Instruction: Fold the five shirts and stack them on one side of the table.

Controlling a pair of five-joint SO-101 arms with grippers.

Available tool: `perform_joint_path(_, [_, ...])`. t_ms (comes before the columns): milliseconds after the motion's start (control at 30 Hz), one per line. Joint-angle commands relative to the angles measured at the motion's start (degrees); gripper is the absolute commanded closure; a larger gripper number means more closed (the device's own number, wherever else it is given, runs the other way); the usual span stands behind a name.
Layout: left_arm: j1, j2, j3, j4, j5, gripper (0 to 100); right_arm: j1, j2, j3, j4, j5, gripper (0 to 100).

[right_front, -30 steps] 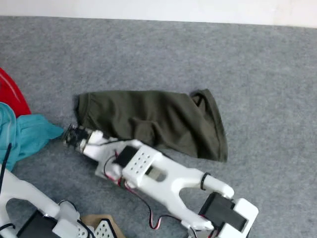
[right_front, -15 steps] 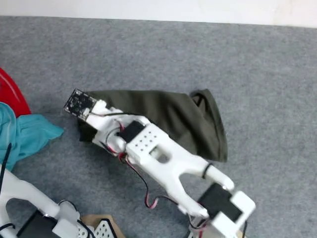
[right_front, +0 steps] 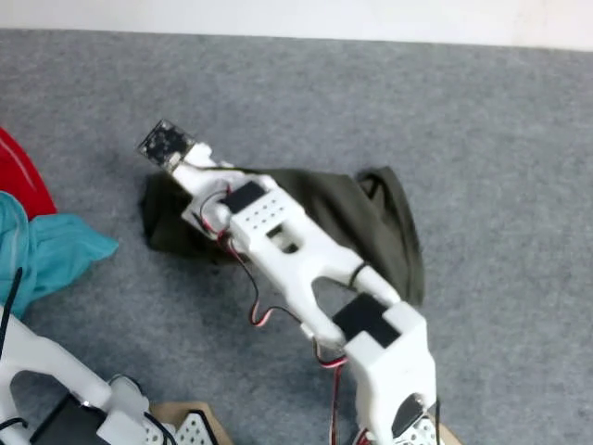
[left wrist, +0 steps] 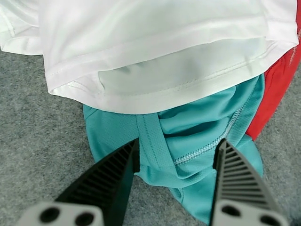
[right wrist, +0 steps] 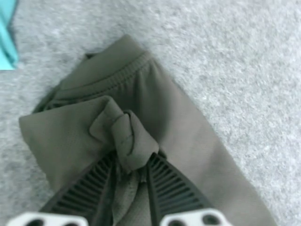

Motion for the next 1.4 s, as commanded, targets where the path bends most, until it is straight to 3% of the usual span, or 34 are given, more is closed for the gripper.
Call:
perform_joint_path(0, [2.51,-0.13,-0.4,-0.79,0.44,74,1.54,0.22,-3.21,-1.54,0.88,91.4])
perform_joint_path(100, [3.65,-0.13,0.48,-0.7,0.44,74,1.63,2.07,-2.86,-1.1,0.88,72.9])
perform_joint_path(167, [3.65,-0.13,0.48,-0.62,0.44,74,1.36,2.15,-3.03,1.8,2.37,66.2])
perform_joint_path(400, [3.56,-0.13,0.48,-0.62,0.44,74,-2.77,-10.86,-1.63,14.02,3.69,78.0])
perform_joint_path(567, [3.56,-0.13,0.48,-0.79,0.35,74,-4.88,-22.11,9.89,16.48,3.69,78.7])
perform_joint_path(867, [3.82,-0.13,0.57,-0.62,0.35,74,-5.41,-37.85,40.75,-1.45,4.13,78.7])
perform_joint_path(1167, [3.91,-0.13,2.33,-0.79,0.18,74,-3.65,-36.62,42.33,-10.51,4.13,79.3])
perform_joint_path(1367, [4.0,-0.22,2.33,-0.88,0.18,74,-2.68,-29.85,38.64,-11.03,4.13,79.3])
